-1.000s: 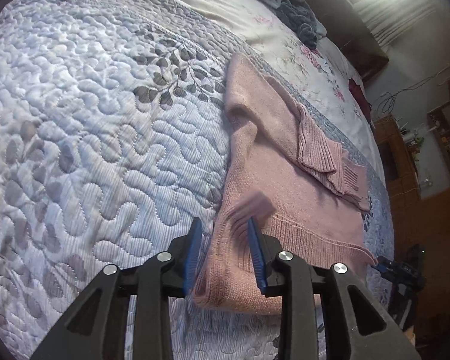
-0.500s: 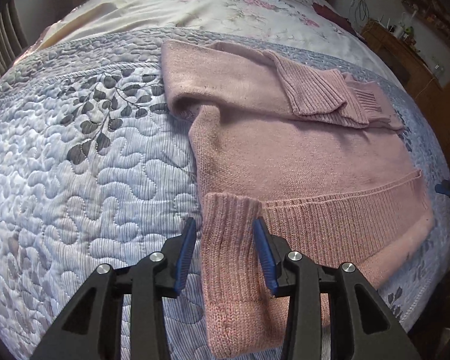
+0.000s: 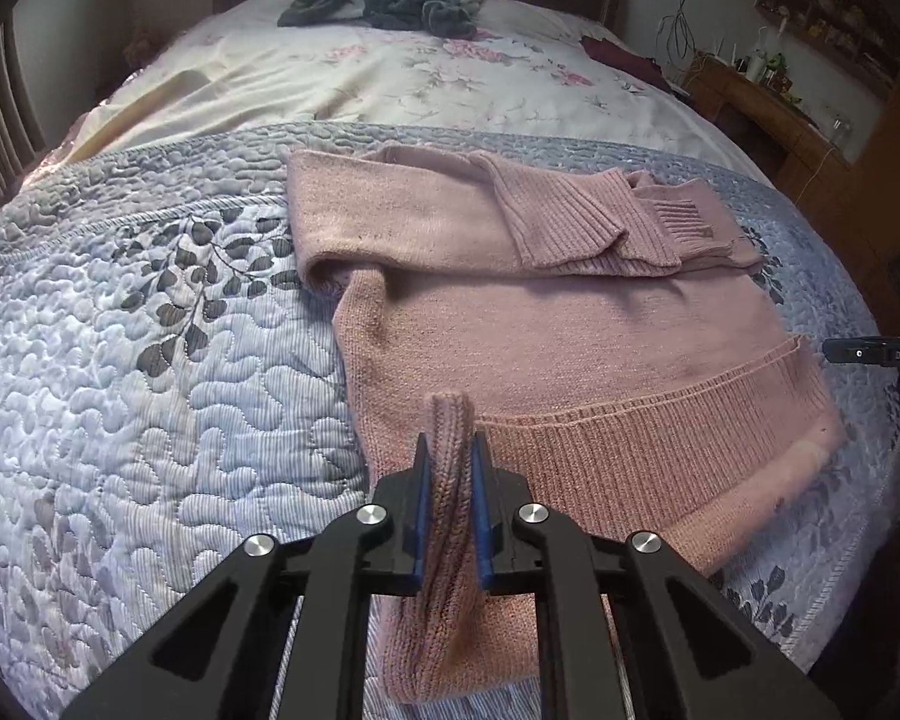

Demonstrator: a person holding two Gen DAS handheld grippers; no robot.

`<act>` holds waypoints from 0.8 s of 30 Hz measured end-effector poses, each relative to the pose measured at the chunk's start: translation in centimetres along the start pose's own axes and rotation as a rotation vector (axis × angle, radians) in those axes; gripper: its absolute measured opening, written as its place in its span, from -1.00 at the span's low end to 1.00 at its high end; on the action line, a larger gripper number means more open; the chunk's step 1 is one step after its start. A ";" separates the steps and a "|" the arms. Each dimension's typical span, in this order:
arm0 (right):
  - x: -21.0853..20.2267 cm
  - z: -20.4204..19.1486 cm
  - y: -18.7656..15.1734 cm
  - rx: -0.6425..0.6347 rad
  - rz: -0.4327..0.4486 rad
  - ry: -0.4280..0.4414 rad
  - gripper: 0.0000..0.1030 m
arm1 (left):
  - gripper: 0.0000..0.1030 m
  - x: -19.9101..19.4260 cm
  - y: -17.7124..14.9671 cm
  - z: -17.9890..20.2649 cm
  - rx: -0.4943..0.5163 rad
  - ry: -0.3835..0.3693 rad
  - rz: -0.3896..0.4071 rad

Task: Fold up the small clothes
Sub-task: 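Lift the hem with both grippers and fold it over toward the collar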

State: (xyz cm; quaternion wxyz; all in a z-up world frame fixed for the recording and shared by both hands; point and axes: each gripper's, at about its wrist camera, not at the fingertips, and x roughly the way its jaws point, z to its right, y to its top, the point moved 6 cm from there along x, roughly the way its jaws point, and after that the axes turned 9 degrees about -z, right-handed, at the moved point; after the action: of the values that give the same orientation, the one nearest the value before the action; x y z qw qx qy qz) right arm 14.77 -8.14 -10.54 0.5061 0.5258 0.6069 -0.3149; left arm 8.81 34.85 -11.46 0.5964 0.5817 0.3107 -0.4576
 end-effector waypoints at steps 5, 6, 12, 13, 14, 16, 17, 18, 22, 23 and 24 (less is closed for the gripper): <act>2.2 -0.3 0.9 -0.052 -0.038 -0.067 0.03 | -0.77 2.7 -0.1 -0.4 -0.023 -0.013 -0.064; 2.8 -0.1 1.1 -0.054 -0.049 -0.081 0.03 | -0.76 3.4 -0.1 -0.5 -0.038 -0.015 -0.080; 4.5 -0.3 1.7 -0.070 -0.082 -0.063 -0.50 | -0.58 5.5 0.0 -0.9 -0.050 0.018 -0.106; 4.3 -0.5 1.6 -0.074 -0.073 -0.062 -0.65 | -0.62 5.3 0.0 -0.7 -0.043 0.019 -0.099; 3.9 -0.8 1.5 -0.086 -0.057 -0.072 -0.66 | -0.73 5.0 -0.1 -0.6 -0.033 0.024 -0.089; 2.7 -1.2 1.1 -0.110 -0.022 -0.086 -0.70 | -0.76 4.1 -0.2 0.0 -0.014 0.023 -0.066; 2.0 -1.4 0.8 -0.114 -0.005 -0.090 -0.71 | -0.77 3.4 -0.4 0.3 -0.005 0.019 -0.049; 1.3 -1.4 0.3 -0.115 0.010 -0.087 -0.74 | -0.77 2.7 -0.5 0.7 0.002 0.014 -0.032; -1.0 -2.1 -1.4 -0.114 0.058 -0.068 -0.84 | -0.79 -0.1 -1.3 1.9 0.009 -0.016 0.026; -1.5 -2.5 -2.0 -0.118 0.069 -0.059 -0.84 | -0.79 -0.8 -1.5 2.1 0.008 -0.026 0.038; -2.1 -2.7 -2.4 -0.119 0.076 -0.039 -0.84 | -0.79 -1.4 -1.7 2.2 0.007 -0.036 0.049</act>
State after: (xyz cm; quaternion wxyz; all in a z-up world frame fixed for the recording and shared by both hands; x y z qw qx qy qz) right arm 11.52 -6.92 -8.18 0.5597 0.5112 0.5941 -0.2691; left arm 6.41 33.07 -10.59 0.6108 0.5828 0.2840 -0.4545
